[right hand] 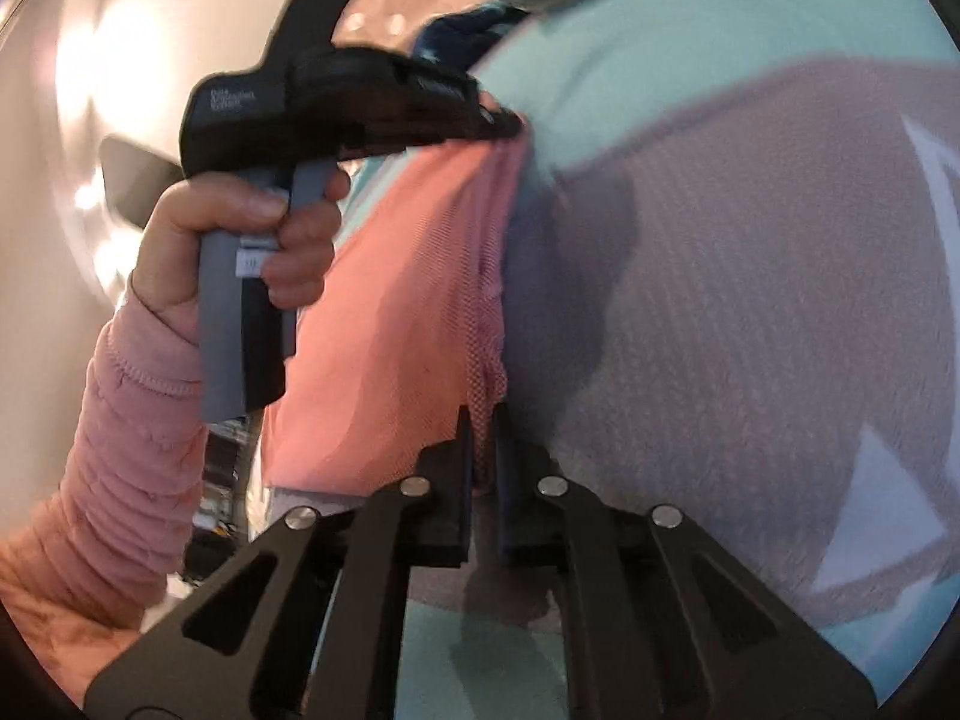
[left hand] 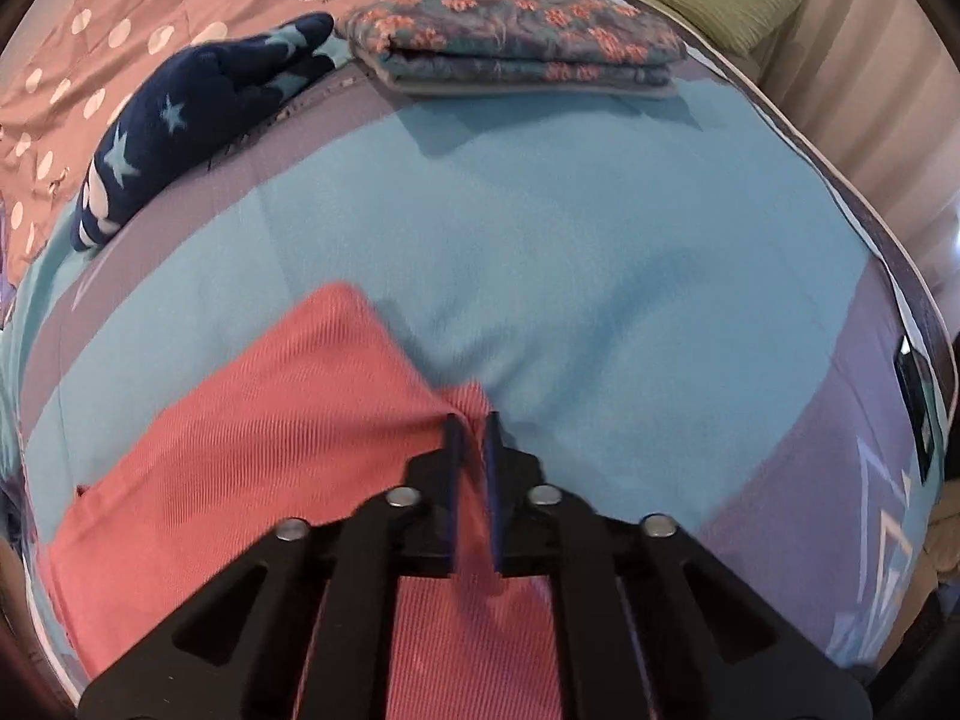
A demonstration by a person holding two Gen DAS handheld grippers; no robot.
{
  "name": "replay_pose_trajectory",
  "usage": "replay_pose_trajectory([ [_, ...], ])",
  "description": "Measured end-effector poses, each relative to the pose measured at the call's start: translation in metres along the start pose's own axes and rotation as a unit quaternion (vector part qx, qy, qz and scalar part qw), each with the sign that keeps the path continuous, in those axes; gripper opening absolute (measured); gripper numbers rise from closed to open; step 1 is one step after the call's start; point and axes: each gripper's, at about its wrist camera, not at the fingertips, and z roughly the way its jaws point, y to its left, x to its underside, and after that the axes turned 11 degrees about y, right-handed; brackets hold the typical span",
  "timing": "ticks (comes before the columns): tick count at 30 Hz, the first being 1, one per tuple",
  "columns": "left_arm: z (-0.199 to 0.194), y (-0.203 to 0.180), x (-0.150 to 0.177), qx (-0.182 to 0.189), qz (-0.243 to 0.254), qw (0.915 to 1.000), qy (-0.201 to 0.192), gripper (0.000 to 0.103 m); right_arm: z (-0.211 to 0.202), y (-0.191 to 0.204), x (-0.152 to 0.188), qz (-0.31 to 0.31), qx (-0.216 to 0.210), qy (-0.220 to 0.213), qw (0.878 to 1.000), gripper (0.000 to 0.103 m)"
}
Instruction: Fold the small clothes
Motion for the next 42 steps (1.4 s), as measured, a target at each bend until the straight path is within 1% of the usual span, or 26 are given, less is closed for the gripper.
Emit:
replay_pose_trajectory([
  [3,0.016,-0.008,-0.01,-0.008,0.006,0.9998,-0.018,0.0,-0.003,-0.001,0.015,0.011,0.008,-0.006,1.0,0.004],
  [5,0.018,-0.012,-0.013,-0.018,0.009,0.9993,-0.03,0.0,-0.002,0.001,0.017,0.009,0.016,-0.007,1.0,0.004],
  [7,0.017,-0.011,-0.014,-0.014,0.009,0.9992,-0.036,0.0,-0.001,0.004,0.015,0.009,0.016,-0.002,1.0,0.004],
  [11,0.004,0.005,-0.009,0.031,0.006,0.9976,-0.062,0.0,-0.006,0.006,0.016,0.01,0.014,-0.003,1.0,0.005],
  [13,-0.021,0.019,0.002,0.053,-0.01,0.9938,-0.097,0.001,-0.01,0.008,0.018,0.006,0.016,-0.007,1.0,0.009],
  [15,-0.055,0.035,0.019,0.077,-0.022,0.9869,-0.14,0.012,-0.021,0.011,0.023,0.004,0.029,-0.02,0.999,0.012],
  [16,-0.07,0.043,0.03,0.08,-0.026,0.9837,-0.159,0.025,-0.027,0.015,0.026,-0.003,0.042,-0.032,0.999,0.017],
  [17,-0.084,0.053,0.043,0.081,-0.03,0.9807,-0.175,0.035,-0.03,0.017,0.027,-0.008,0.051,-0.039,0.998,0.022],
  [20,-0.117,0.089,0.1,0.074,-0.047,0.9712,-0.221,0.039,-0.039,0.029,0.031,-0.026,0.066,-0.057,0.996,0.024],
  [21,-0.123,0.106,0.124,0.068,-0.061,0.9683,-0.233,0.046,-0.041,0.028,0.03,-0.03,0.068,-0.058,0.996,0.024],
  [22,-0.126,0.121,0.148,0.06,-0.08,0.9654,-0.241,0.051,-0.041,0.034,0.03,-0.036,0.073,-0.059,0.995,0.024],
  [23,-0.126,0.142,0.18,0.049,-0.109,0.9613,-0.248,0.053,-0.039,0.037,0.029,-0.04,0.078,-0.058,0.994,0.025],
  [24,-0.125,0.158,0.202,0.042,-0.13,0.9588,-0.249,0.055,-0.037,0.042,0.027,-0.048,0.087,-0.056,0.994,0.025],
  [26,-0.12,0.189,0.25,0.033,-0.18,0.9514,-0.248,0.055,-0.029,0.056,0.023,-0.065,0.106,-0.05,0.991,0.027],
  [28,-0.112,0.225,0.307,0.044,-0.246,0.9384,-0.238,0.055,-0.021,0.074,0.019,-0.089,0.122,-0.042,0.988,0.03],
  [29,-0.107,0.242,0.341,0.054,-0.28,0.9288,-0.237,0.055,-0.015,0.084,0.016,-0.101,0.126,-0.038,0.986,0.031],
  [31,-0.105,0.258,0.383,0.062,-0.31,0.9171,-0.243,0.055,-0.003,0.106,0.017,-0.134,0.134,-0.027,0.982,0.034],
  [33,-0.103,0.266,0.425,0.079,-0.323,0.9067,-0.26,0.054,0.017,0.137,0.022,-0.178,0.139,-0.008,0.974,0.038],
  [34,-0.101,0.268,0.44,0.091,-0.324,0.903,-0.267,0.052,0.031,0.152,0.024,-0.199,0.14,0.004,0.97,0.04],
  [35,-0.098,0.268,0.449,0.104,-0.322,0.9007,-0.272,0.042,0.041,0.163,0.027,-0.215,0.141,0.014,0.966,0.041],
  [37,-0.09,0.266,0.459,0.13,-0.312,0.9009,-0.272,0.028,0.063,0.189,0.036,-0.255,0.147,0.036,0.955,0.041],
  [38,-0.085,0.263,0.46,0.135,-0.308,0.9024,-0.269,0.022,0.08,0.209,0.045,-0.291,0.155,0.05,0.943,0.042],
  [39,-0.08,0.264,0.459,0.138,-0.3,0.9061,-0.265,0.02,0.09,0.219,0.052,-0.314,0.161,0.058,0.934,0.043],
  [40,-0.075,0.263,0.46,0.138,-0.295,0.9082,-0.263,0.019,0.106,0.236,0.064,-0.356,0.171,0.071,0.916,0.044],
  [41,-0.071,0.264,0.46,0.141,-0.292,0.9088,-0.263,0.019,0.115,0.247,0.075,-0.385,0.18,0.077,0.902,0.045],
  [42,-0.067,0.265,0.461,0.153,-0.29,0.9072,-0.264,0.019,0.126,0.258,0.084,-0.415,0.188,0.083,0.886,0.046],
])
